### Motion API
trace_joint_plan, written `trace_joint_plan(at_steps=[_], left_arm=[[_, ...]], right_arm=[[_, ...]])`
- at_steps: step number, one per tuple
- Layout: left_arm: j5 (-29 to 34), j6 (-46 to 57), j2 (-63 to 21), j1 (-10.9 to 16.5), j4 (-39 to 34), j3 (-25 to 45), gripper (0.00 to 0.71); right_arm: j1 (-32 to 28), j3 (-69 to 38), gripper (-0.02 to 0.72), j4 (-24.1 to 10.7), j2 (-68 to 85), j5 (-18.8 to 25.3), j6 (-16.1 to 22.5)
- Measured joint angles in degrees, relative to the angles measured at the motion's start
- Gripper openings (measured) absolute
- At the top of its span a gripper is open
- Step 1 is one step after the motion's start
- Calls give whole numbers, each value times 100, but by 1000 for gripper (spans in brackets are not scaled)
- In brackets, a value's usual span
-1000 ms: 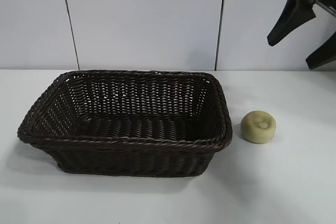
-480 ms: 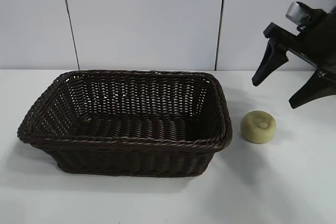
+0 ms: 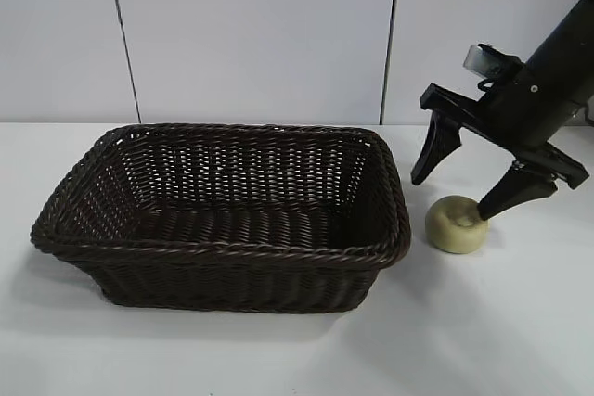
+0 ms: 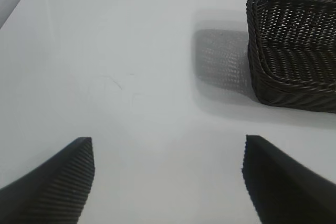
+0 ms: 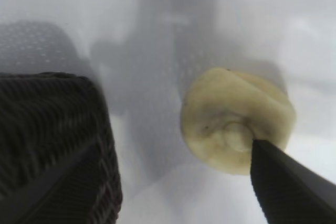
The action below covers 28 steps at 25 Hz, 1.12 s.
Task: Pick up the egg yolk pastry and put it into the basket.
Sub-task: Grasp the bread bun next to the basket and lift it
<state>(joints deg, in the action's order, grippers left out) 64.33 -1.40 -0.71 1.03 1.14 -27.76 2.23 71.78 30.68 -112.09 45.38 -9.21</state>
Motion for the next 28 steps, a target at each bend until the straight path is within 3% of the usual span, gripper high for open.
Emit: trace_joint_plan(at_steps=[6,13,19,21,23,25,28], left_arm=[[0,0,0,0,0,0,568],[0,0,0,0,0,0,568],[0,0,0,0,0,0,568],[0,0,0,0,0,0,568],[0,0,0,0,0,0,568],[0,0,0,0,0,0,568],[0,0,0,0,0,0,568]], right_arm=[[-34,305,567,-215,0,462,112],[-34,319,567,-722,-202,385,411],[-34,319,560,-738,-509,8,560],[-34,319,506,-738,-537,-48,616],[-34,319,381,-733,-536,-92,621],[-34,319,193,-728,-536,-120,621],[-34,382,64,-688,-536,-48,621]])
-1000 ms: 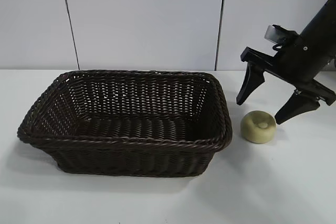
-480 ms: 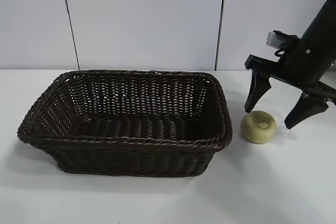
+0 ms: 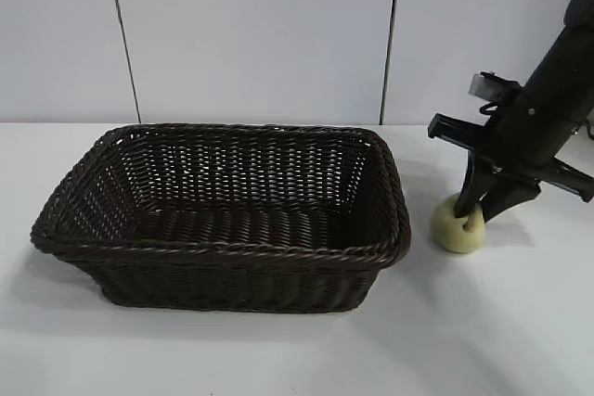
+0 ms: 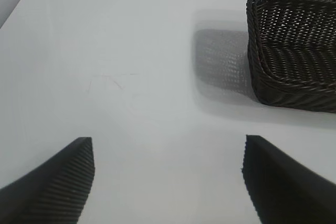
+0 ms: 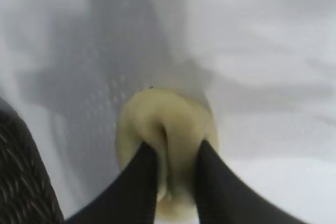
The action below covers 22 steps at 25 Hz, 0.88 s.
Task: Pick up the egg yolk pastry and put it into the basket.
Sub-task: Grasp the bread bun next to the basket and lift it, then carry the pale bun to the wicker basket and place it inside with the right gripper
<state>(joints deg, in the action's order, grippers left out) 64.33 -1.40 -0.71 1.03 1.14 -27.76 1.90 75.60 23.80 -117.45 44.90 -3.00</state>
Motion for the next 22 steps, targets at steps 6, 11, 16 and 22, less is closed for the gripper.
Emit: trace_joint_plan(at_steps=[6,11,16,22], left_arm=[[0,0,0,0,0,0,568],[0,0,0,0,0,0,568],[0,0,0,0,0,0,568],[0,0,0,0,0,0,568]], right_arm=[[0,673,34,-19,5,907,-40],[0,1346,33,-25,339,1698,-149],[6,1707,33,-27,851,1944,-155],[396,1718,33,-25,1015,1938,-155]])
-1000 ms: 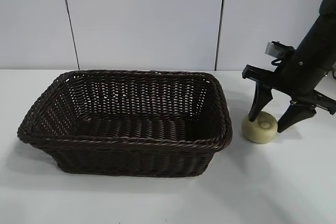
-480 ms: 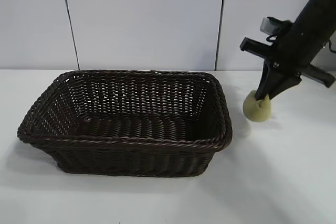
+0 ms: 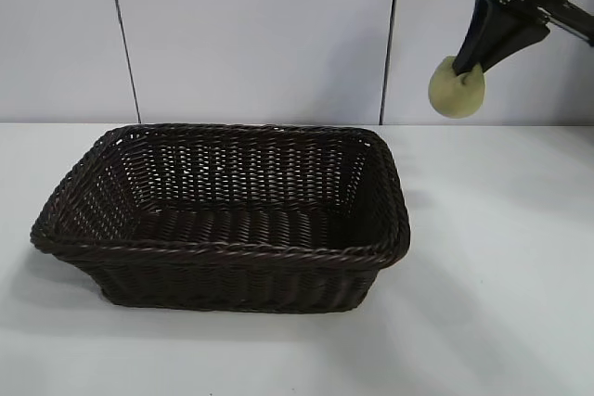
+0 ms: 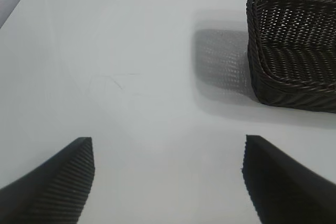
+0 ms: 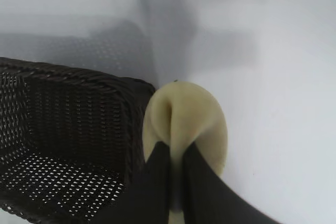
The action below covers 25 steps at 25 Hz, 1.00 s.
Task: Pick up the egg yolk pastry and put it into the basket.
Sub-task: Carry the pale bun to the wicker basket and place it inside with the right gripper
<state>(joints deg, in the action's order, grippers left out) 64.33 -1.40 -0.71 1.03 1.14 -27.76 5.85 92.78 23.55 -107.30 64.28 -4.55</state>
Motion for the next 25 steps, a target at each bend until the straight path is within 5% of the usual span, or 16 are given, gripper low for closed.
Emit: trace_joint_plan(at_steps=[14,25], left_arm=[[0,0,0,0,0,0,568],[0,0,0,0,0,0,568]], right_arm=[[2430,0,33,134,-25,-1288,324],[2963,0,33,55,-777,-2023,603]])
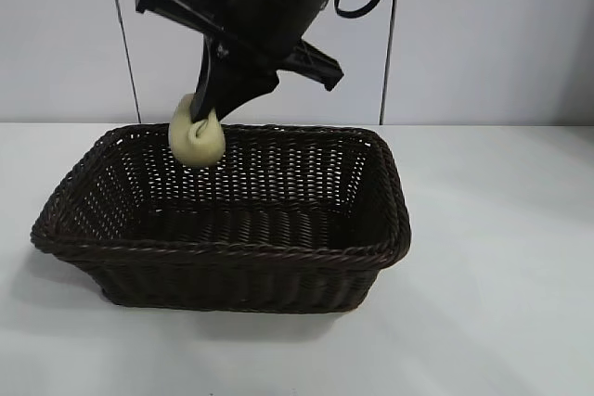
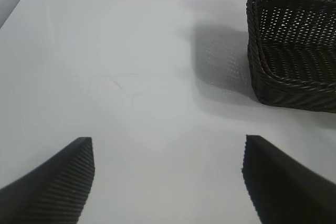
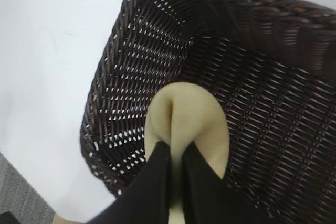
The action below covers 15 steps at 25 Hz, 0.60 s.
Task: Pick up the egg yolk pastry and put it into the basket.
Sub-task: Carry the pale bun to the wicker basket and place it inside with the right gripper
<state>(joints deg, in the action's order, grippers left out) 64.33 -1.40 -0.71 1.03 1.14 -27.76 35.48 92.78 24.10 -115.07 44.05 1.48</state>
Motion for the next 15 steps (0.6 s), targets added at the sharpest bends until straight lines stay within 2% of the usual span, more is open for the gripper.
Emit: trace_joint_plan(at_steps=[6,9,12,15], left_arm=[[0,0,0,0,0,0,568],[0,0,0,0,0,0,568],[0,0,0,0,0,0,568],[0,0,0,0,0,0,568]], right_arm=[[5,-8,40,-52,-618,-90,20],[5,-6,98,-59,-681,-183,20],[5,-6,223,-54,-623,-212,20],[5,37,414,-107,-499,-74,20]])
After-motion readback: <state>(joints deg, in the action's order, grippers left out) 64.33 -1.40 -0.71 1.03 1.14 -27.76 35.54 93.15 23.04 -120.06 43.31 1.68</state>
